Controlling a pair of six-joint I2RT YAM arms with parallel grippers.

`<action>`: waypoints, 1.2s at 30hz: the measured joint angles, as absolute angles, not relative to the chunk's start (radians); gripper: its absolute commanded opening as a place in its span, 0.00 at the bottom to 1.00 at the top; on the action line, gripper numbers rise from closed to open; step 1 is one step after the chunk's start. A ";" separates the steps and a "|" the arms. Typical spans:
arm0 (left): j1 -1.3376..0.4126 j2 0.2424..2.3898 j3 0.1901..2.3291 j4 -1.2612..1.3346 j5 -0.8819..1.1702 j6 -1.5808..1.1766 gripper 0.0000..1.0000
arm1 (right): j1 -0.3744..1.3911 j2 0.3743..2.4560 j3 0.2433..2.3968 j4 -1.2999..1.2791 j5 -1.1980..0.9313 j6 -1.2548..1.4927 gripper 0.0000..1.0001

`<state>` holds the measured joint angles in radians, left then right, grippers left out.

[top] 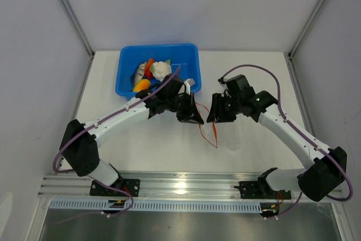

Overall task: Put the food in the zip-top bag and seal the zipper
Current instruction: Open the zipper of the food storage bag at the center of the board.

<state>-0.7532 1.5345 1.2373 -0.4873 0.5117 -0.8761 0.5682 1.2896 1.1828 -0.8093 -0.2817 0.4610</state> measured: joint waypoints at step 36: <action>-0.836 1.372 1.170 -0.596 0.391 -0.648 0.00 | 0.573 1.102 1.143 -0.802 -0.062 0.385 0.00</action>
